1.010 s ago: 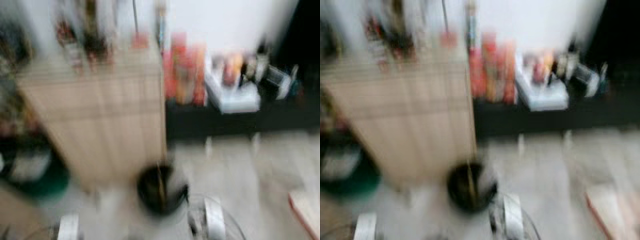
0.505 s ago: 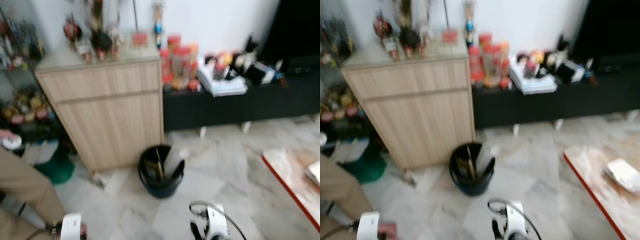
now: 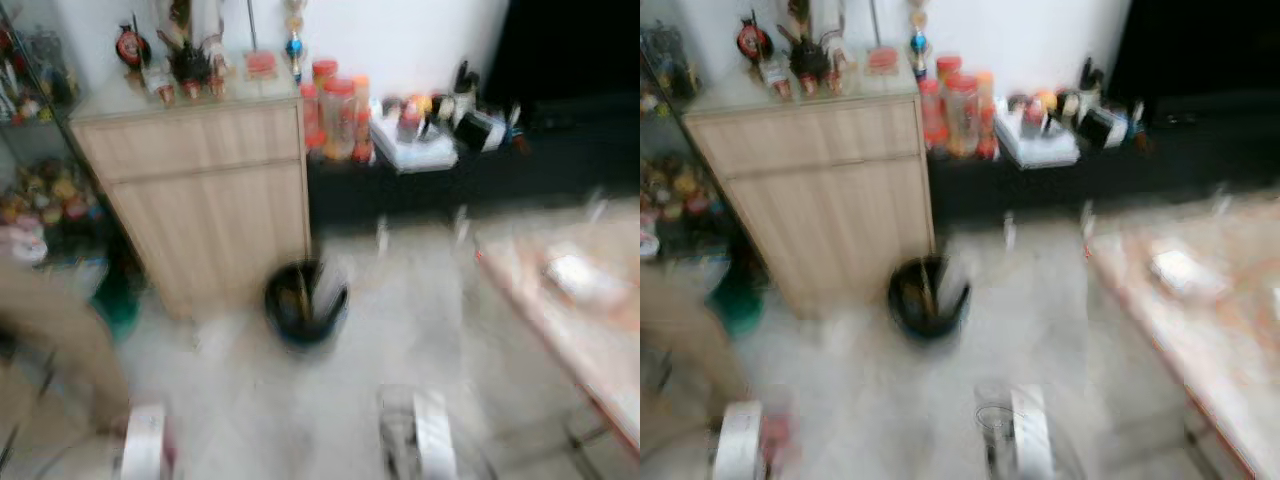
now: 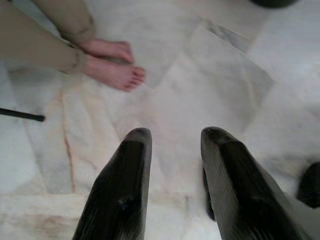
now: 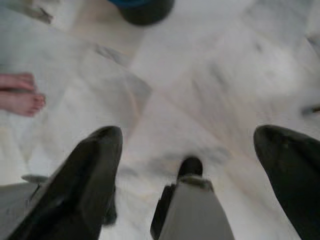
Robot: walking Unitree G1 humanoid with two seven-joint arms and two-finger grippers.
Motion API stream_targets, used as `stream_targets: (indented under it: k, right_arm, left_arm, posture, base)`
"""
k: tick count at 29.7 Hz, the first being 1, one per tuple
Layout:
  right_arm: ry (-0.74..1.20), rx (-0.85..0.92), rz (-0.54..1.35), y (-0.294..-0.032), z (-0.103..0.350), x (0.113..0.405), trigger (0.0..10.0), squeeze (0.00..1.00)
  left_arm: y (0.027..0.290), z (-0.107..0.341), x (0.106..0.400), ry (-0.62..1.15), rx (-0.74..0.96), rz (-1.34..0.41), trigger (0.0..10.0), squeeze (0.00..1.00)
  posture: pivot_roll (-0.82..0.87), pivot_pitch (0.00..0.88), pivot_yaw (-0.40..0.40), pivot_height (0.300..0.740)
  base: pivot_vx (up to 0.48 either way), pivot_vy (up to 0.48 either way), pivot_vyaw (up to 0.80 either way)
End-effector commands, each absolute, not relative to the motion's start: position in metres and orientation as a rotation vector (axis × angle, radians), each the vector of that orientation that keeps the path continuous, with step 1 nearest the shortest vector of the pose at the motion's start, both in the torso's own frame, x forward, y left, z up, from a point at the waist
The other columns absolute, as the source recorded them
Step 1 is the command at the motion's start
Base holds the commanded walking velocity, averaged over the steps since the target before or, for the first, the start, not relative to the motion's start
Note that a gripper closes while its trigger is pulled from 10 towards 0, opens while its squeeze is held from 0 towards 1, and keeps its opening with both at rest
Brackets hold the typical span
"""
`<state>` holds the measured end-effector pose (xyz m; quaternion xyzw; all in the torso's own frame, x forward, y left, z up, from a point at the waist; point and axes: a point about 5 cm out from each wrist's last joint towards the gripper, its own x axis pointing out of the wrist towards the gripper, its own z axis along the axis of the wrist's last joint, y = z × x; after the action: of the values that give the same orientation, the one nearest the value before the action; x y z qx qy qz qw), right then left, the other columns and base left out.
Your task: Picking trash to rubbish bin
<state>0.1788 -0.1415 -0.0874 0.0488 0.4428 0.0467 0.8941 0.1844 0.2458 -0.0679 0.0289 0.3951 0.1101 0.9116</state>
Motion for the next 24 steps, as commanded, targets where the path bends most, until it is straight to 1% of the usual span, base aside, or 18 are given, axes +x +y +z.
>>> stream_targets:
  k: [1,6,9,11,14,18,22,24]
  right_arm:
    - [0.888,0.098,0.105,-0.141,-0.083,0.188,10.0,0.00]
    - [0.866,0.094,0.116,-0.140,-0.080,0.193,10.0,0.00]
    - [0.807,0.093,0.139,-0.136,-0.072,0.206,10.0,0.00]
    - [0.790,0.097,0.141,-0.136,-0.070,0.210,10.0,0.00]
    - [0.755,0.098,0.152,-0.133,-0.063,0.220,10.0,0.00]
    - [0.732,0.104,0.161,-0.129,-0.058,0.228,10.0,0.00]
    - [0.740,0.105,0.155,-0.129,-0.059,0.227,10.0,0.00]
    - [0.755,0.108,0.137,-0.131,-0.062,0.224,10.0,0.00]
  left_arm:
    - [0.248,-0.067,0.184,0.795,0.064,0.240,10.0,0.00]
    - [0.248,-0.059,0.197,0.741,0.085,0.229,10.0,0.00]
    - [0.246,-0.049,0.213,0.674,0.130,0.208,10.0,0.00]
    - [0.245,-0.045,0.218,0.650,0.139,0.192,10.0,0.00]
    - [0.237,-0.035,0.235,0.583,0.185,0.140,10.0,0.00]
    - [0.228,-0.028,0.248,0.554,0.184,0.086,10.0,0.00]
    - [0.224,-0.031,0.248,0.580,0.178,0.069,10.0,0.00]
    - [0.224,-0.035,0.243,0.616,0.188,0.059,10.0,0.00]
  posture:
    - [-0.07,0.004,-0.007,0.740]
    - [-0.07,0.000,-0.006,0.740]
    - [-0.08,0.000,-0.003,0.740]
    - [-0.08,0.000,-0.003,0.740]
    - [-0.08,0.000,0.001,0.740]
    - [-0.08,0.000,0.002,0.740]
    - [-0.09,0.000,0.018,0.740]
    - [-0.10,0.000,0.030,0.740]
  base:
    - [0.000,0.000,0.00]
    - [0.000,0.000,0.00]
    - [0.000,0.000,0.00]
    - [0.000,0.000,0.00]
    - [0.000,0.000,0.00]
    - [0.000,0.000,0.00]
    - [0.000,0.000,0.00]
    - [0.000,0.000,0.00]
